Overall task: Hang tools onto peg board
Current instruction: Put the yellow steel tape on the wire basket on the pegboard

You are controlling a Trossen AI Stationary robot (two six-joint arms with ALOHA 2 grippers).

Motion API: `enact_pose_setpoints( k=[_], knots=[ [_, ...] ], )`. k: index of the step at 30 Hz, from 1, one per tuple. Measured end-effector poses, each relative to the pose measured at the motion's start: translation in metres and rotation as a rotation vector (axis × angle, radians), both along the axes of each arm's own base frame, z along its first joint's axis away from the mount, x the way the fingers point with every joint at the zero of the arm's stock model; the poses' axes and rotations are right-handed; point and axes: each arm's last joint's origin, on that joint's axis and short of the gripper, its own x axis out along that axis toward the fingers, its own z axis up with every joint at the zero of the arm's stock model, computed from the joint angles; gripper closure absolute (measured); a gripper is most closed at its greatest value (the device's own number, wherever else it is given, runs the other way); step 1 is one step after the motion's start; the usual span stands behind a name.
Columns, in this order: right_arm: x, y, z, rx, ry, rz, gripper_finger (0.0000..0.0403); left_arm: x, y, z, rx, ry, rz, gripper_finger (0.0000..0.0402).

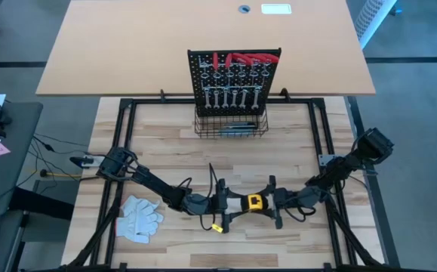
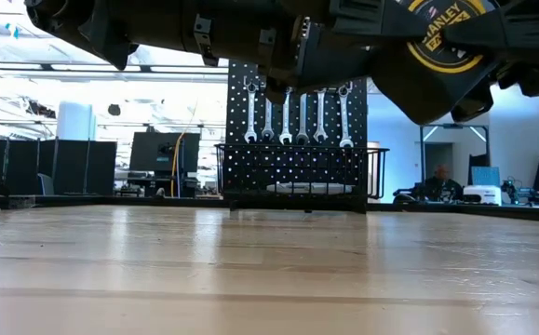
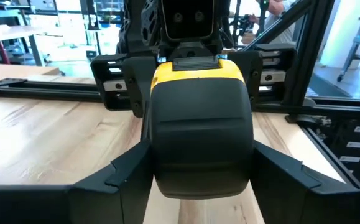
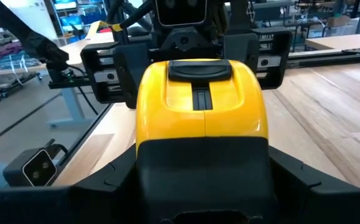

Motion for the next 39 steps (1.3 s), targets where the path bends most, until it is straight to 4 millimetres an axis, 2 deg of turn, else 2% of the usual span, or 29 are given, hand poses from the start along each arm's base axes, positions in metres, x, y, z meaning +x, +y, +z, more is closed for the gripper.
enact_pose_setpoints(
  k=[16, 21, 27, 30, 33, 36, 39],
  knots=[
    [0.0, 0.001, 0.0, -0.012, 0.001, 0.004, 0.0169, 0.0, 0.0, 0.003, 0.015, -0.011, -0.01, 0.0184],
    [0.001, 0.0, -0.001, -0.024, 0.022, -0.003, 0.011, -0.004, 0.002, 0.015, 0.031, 0.053, -0.028, 0.0184],
    [-0.002, -0.007, 0.008, -0.073, 0.033, -0.134, 0.0059, -0.022, 0.011, 0.047, 0.073, 0.202, 0.05, 0.0186],
    [-0.008, -0.013, 0.012, -0.121, 0.088, -0.188, 0.0054, -0.032, 0.027, 0.059, 0.063, 0.308, 0.093, 0.0186],
    [-0.016, -0.02, 0.016, -0.119, 0.148, -0.231, 0.0057, -0.04, 0.052, 0.07, 0.06, 0.39, 0.155, 0.0186],
    [-0.025, -0.026, 0.019, -0.067, 0.198, -0.255, 0.0062, -0.045, 0.091, 0.085, 0.033, 0.426, 0.223, 0.0186],
    [-0.031, -0.028, 0.019, -0.018, 0.226, -0.266, 0.0066, -0.048, 0.131, 0.097, 0.02, 0.438, 0.216, 0.0186]
  ],
)
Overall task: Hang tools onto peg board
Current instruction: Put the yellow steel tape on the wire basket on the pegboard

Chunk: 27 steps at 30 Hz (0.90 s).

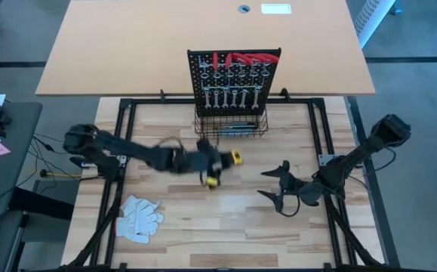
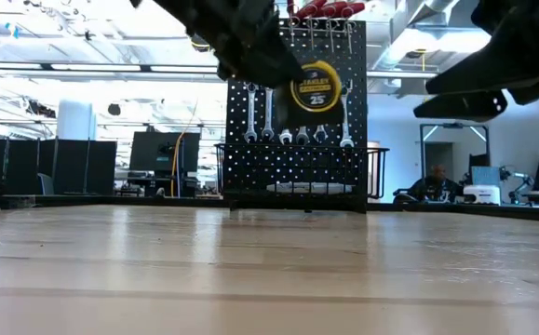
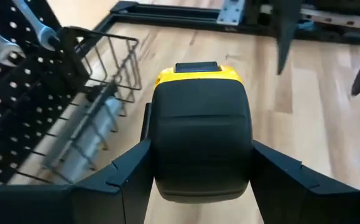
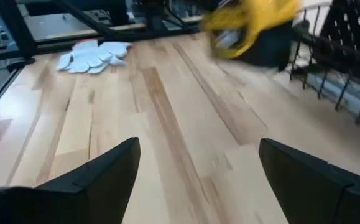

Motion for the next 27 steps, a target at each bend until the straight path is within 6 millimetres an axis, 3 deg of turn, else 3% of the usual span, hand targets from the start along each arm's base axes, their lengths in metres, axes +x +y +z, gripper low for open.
enact_pose_setpoints(
  k=[7, 12, 27],
  knots=[
    [-0.002, 0.006, -0.003, 0.018, 0.002, 0.026, 0.0066, -0.015, 0.067, 0.01, 0.018, 0.07, -0.021, 0.0186],
    [0.0, 0.005, -0.003, 0.021, -0.005, 0.016, 0.0066, -0.022, 0.098, 0.003, 0.017, 0.145, 0.004, 0.0186],
    [0.002, 0.001, -0.003, -0.022, 0.004, 0.013, 0.0066, -0.034, 0.119, 0.003, 0.069, 0.207, -0.13, 0.0185]
  ],
)
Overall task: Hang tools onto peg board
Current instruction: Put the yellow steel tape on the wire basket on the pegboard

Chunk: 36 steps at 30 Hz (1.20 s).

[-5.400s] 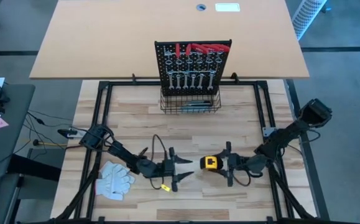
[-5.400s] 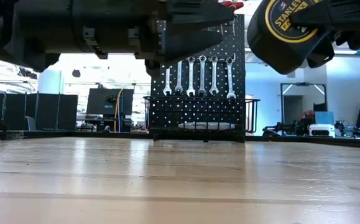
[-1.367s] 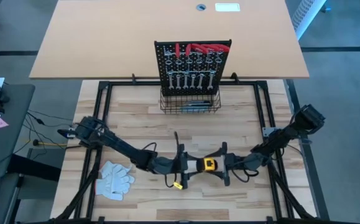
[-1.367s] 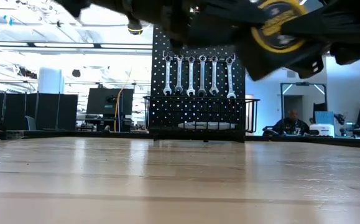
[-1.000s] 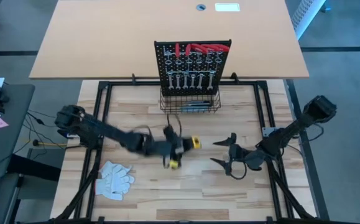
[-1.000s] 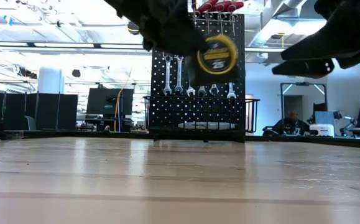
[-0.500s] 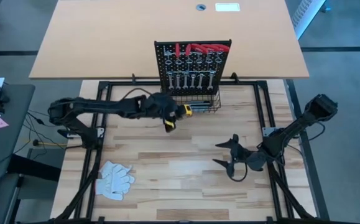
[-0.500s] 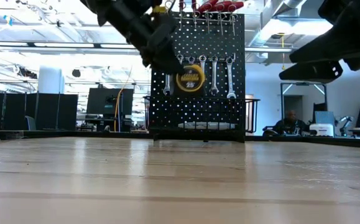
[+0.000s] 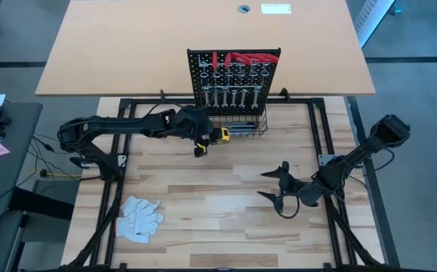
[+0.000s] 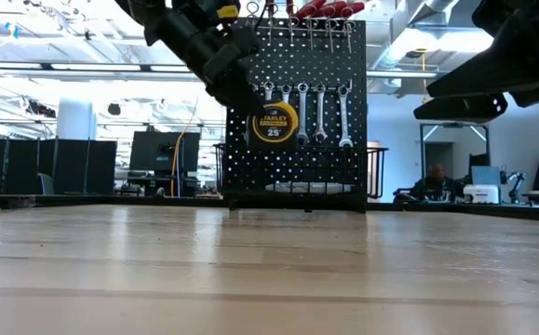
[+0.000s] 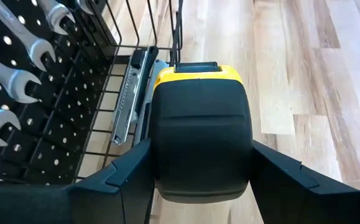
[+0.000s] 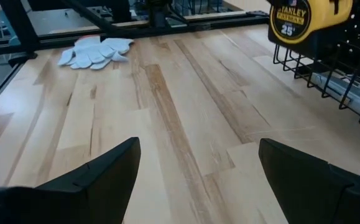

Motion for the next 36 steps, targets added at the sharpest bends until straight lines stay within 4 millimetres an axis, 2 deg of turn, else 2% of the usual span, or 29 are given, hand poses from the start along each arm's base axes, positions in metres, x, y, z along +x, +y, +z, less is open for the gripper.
enact_pose_setpoints(
  k=[9, 16, 26, 32, 36],
  knots=[
    [-0.001, 0.002, 0.0, 0.015, -0.003, 0.008, 0.0066, -0.01, 0.017, -0.004, -0.028, 0.047, -0.025, 0.0184],
    [-0.002, 0.003, 0.0, 0.021, -0.007, 0.013, 0.0066, -0.012, 0.021, -0.004, 0.009, 0.058, -0.048, 0.0183],
    [-0.001, 0.003, 0.001, 0.028, -0.016, 0.013, 0.0066, 0.0, 0.027, -0.026, 0.006, 0.105, -0.055, 0.0183],
    [0.0, 0.004, 0.003, 0.035, -0.024, 0.014, 0.0066, 0.003, 0.029, -0.031, 0.01, 0.118, -0.051, 0.018],
    [0.0, 0.004, 0.003, 0.033, -0.022, 0.015, 0.0066, 0.003, 0.029, -0.031, 0.011, 0.113, -0.045, 0.0159]
  ],
)
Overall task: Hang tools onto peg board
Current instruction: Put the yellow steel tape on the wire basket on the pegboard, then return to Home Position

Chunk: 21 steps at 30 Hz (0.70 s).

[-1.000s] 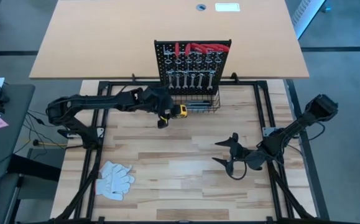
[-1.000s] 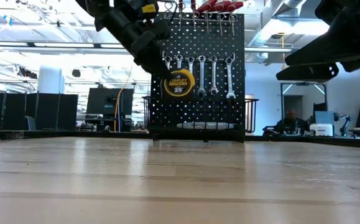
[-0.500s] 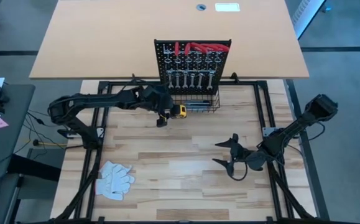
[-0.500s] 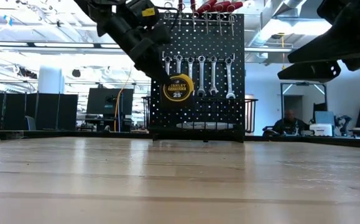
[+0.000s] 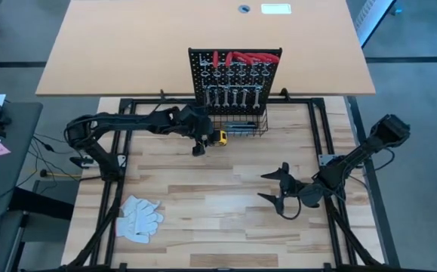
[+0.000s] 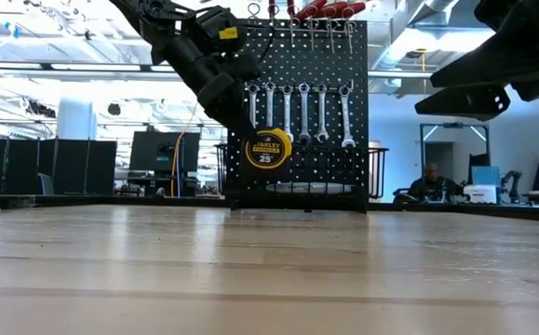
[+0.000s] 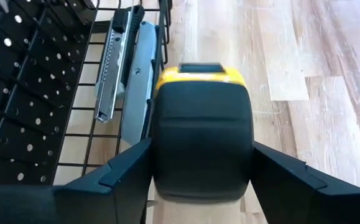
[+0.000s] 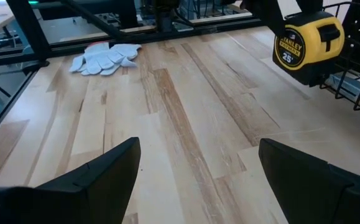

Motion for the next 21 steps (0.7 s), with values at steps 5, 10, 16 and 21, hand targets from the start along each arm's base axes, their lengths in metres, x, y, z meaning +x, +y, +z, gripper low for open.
enact_pose_setpoints(
  k=[5, 10, 16, 21],
  knots=[
    [0.0, 0.0, 0.0, 0.0, 0.0, 0.0, 0.0066, 0.0, 0.0, 0.0, -0.014, -0.003, 0.009, 0.0123],
    [0.0, 0.0, 0.0, 0.0, 0.0, -0.003, 0.0066, -0.004, -0.002, 0.005, -0.013, 0.003, 0.017, 0.0109],
    [0.0, -0.001, 0.001, -0.002, 0.001, -0.003, 0.0066, -0.022, -0.005, 0.033, 0.04, -0.036, 0.087, 0.0107],
    [-0.002, -0.001, 0.005, 0.01, -0.017, -0.002, 0.0066, -0.037, -0.012, 0.055, 0.041, -0.087, 0.107, 0.0107]
  ],
)
